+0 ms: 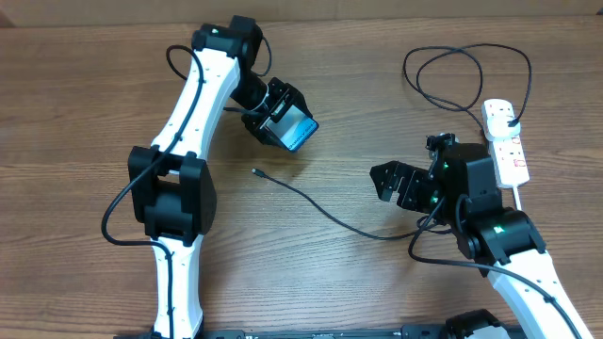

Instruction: Plug charger to phone and switch on socket

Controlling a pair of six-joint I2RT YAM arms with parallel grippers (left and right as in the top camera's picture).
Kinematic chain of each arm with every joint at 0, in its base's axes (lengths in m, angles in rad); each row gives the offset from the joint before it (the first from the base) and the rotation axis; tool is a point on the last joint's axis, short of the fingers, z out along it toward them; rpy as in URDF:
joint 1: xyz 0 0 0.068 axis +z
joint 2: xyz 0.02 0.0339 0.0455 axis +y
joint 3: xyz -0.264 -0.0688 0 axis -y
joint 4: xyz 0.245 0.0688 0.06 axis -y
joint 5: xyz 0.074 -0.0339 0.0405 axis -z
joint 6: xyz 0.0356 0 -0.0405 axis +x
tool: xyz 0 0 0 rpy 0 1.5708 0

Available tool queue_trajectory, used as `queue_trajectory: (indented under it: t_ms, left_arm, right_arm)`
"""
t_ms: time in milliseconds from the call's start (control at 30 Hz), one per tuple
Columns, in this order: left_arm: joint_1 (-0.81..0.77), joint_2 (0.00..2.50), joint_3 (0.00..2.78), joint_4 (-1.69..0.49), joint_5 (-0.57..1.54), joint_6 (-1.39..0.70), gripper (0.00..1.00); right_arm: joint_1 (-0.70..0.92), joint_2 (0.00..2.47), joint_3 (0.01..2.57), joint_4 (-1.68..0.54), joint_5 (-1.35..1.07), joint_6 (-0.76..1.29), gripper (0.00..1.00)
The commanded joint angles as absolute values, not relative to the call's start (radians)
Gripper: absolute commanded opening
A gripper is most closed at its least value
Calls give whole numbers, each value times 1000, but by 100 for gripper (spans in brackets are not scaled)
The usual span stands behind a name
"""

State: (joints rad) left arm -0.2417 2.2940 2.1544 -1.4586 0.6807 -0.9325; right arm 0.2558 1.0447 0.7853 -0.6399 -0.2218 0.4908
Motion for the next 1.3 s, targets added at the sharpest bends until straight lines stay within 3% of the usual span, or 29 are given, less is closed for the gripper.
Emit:
queue_trajectory:
  t_ms: [0, 500, 1267]
  left_arm:
    - [-234, 2289, 2184, -1487, 786, -848, 4]
    - [-232, 2289, 2184, -1625, 783, -660, 4]
    - [-228, 2289, 2184, -1690, 862, -745, 4]
  right_arm:
    - [251, 1071, 805, -656, -230, 509, 100]
    - [251, 1219, 805, -701, -230, 508, 100]
    - [251, 1220, 805, -749, -230, 500, 100]
